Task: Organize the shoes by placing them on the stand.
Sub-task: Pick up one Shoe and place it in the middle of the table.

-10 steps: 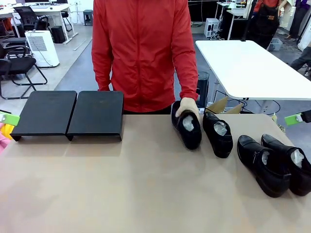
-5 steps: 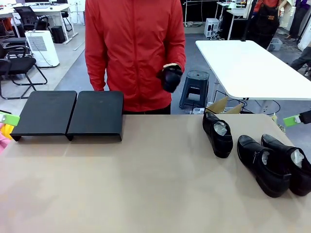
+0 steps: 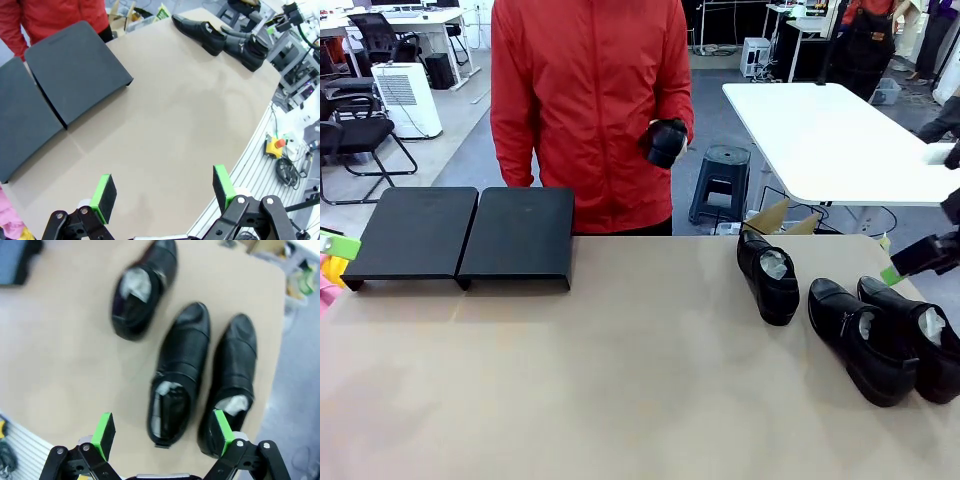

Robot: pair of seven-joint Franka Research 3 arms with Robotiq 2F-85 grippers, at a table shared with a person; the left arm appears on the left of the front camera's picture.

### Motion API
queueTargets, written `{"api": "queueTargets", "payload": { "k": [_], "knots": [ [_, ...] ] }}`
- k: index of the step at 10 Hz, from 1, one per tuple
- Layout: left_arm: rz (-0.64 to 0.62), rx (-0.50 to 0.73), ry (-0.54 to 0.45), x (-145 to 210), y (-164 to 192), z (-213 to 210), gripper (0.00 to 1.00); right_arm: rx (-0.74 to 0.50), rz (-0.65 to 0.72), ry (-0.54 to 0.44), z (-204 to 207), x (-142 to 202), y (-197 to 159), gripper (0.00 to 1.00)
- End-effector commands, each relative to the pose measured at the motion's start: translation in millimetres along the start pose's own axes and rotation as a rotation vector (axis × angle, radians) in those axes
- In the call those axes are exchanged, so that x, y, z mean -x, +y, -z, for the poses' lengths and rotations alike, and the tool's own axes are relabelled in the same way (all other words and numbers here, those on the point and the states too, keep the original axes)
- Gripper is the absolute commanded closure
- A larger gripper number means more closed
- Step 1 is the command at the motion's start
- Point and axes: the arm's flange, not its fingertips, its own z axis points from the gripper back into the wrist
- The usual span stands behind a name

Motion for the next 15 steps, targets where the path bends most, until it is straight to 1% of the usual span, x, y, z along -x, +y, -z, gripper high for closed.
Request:
{"api": "queueTargets", "payload": {
  "k": [1,2,3,4,5,8,9,10,12,13,15],
  "knots": [
    [0.013,0.015,-0.012,-1.1,1.3,-0.5,0.00,0.177,0.020,0.071,31.2,36.9,19.3,0.00],
    [0.013,0.015,-0.012,-1.1,1.3,-0.5,0.00,0.227,0.008,0.103,40.6,44.7,21.7,0.00],
    [0.013,0.015,-0.012,-1.1,1.3,-0.5,0.00,0.242,-0.010,0.140,45.1,48.8,22.0,0.00],
    [0.013,0.015,-0.012,-1.1,1.3,-0.5,0.00,0.243,-0.018,0.150,45.3,49.9,21.0,0.00],
    [0.013,0.015,-0.012,-1.1,1.3,-0.5,0.00,0.194,-0.013,0.111,26.9,-1.3,11.8,0.00],
    [0.013,0.015,-0.012,-1.1,1.3,-0.5,0.00,0.194,-0.013,0.111,26.9,-1.3,11.8,0.00],
    [0.013,0.015,-0.012,-1.1,1.3,-0.5,0.00,0.204,-0.019,0.128,29.6,0.2,11.6,0.00],
    [0.013,0.015,-0.012,-1.1,1.3,-0.5,0.00,0.174,-0.018,0.169,36.3,1.1,17.0,0.00],
    [0.013,0.015,-0.012,-1.1,1.3,-0.5,0.00,0.139,0.007,0.195,47.5,3.3,18.4,0.00],
    [0.013,0.015,-0.012,-1.1,1.3,-0.5,0.00,0.140,0.001,0.206,51.8,4.9,16.0,0.10],
    [0.013,0.015,-0.012,-1.1,1.3,-0.5,0.00,0.141,0.014,0.232,57.6,5.9,12.3,0.50]
  ]
}}
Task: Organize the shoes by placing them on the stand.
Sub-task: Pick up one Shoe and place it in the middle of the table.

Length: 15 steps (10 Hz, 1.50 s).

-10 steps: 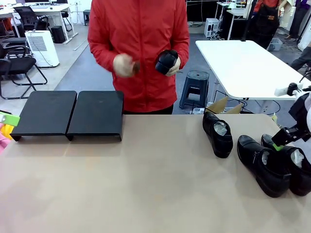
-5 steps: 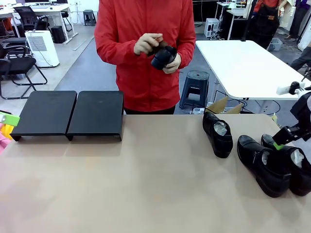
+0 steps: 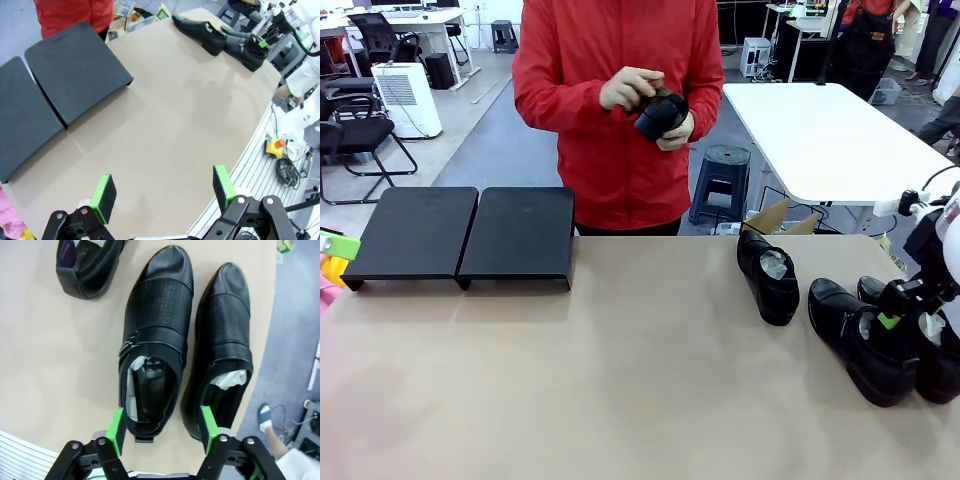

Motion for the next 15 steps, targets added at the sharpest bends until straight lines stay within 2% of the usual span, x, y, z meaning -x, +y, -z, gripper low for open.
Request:
{"api": "queueTargets", "payload": {
  "k": [1,9,15],
  "knots": [
    [0.013,0.016,-0.012,-1.3,1.2,-0.3,0.00,-0.021,0.035,0.046,5.7,-2.7,-0.5,0.50],
    [0.013,0.016,-0.012,-1.3,1.2,-0.3,0.00,-0.060,0.118,0.110,48.9,-9.8,-9.1,0.50],
    [0.013,0.016,-0.012,-1.3,1.2,-0.3,0.00,-0.026,0.153,0.117,70.3,-20.0,-17.8,0.50]
  ]
}}
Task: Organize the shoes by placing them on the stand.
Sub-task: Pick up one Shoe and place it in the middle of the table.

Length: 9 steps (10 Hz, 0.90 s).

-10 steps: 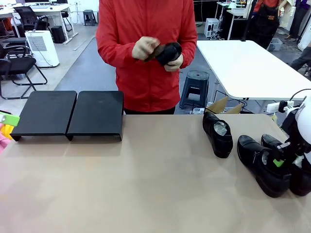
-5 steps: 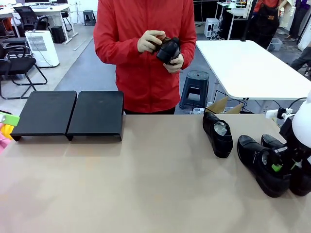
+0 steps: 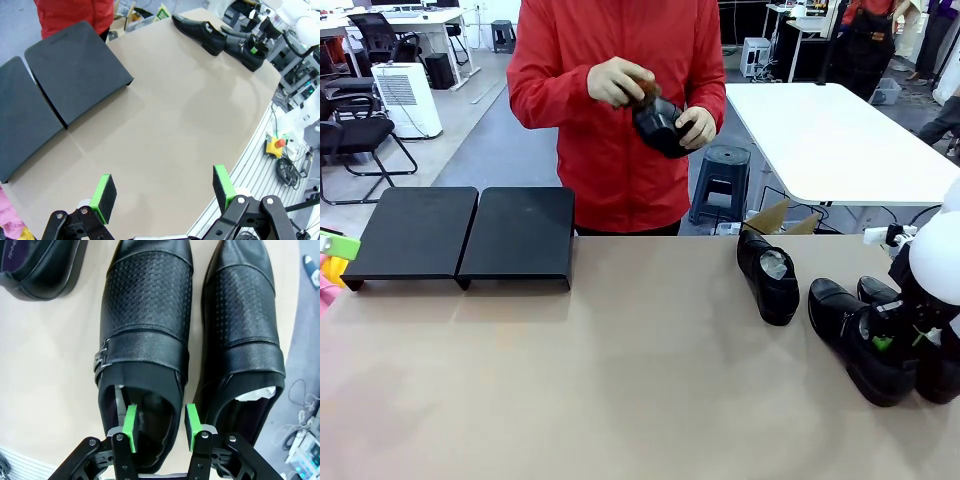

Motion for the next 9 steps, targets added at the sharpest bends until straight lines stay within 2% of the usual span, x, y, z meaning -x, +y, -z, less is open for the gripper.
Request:
{"api": "queueTargets", "payload": {
  "k": [1,7,9],
  "knots": [
    [0.013,0.016,-0.012,-1.4,1.2,-0.3,0.00,0.024,0.038,-0.011,4.9,-10.7,-3.1,0.50],
    [0.013,0.016,-0.012,-1.4,1.2,-0.3,0.00,-0.033,0.007,0.003,21.7,-12.0,-10.0,0.52],
    [0.013,0.016,-0.012,-1.4,1.2,-0.3,0.00,-0.038,-0.004,0.016,21.3,-10.7,-10.2,0.88]
  ]
}}
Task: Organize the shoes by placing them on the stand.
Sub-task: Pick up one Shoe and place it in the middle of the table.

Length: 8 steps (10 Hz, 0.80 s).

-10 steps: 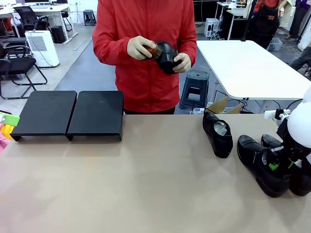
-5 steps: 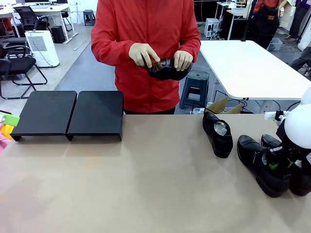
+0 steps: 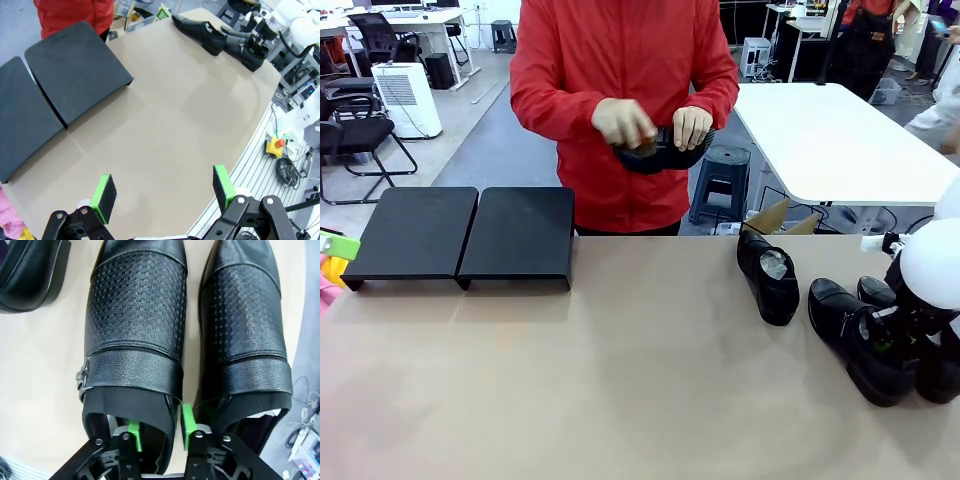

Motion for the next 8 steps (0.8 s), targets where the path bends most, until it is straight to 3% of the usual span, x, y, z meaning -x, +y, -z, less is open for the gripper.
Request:
{"api": "queueTargets", "payload": {
  "k": [1,5,8],
  "knots": [
    [0.013,0.016,-0.013,-1.4,1.2,-0.3,0.00,-0.041,-0.020,0.005,1.3,-4.3,-5.0,1.00],
    [0.013,0.016,-0.013,-1.4,1.2,-0.3,0.00,-0.049,-0.027,0.007,0.4,-0.7,-3.6,1.00],
    [0.013,0.016,-0.013,-1.4,1.2,-0.3,0.00,-0.087,0.065,-0.131,-42.4,15.7,-1.8,1.00]
  ]
}}
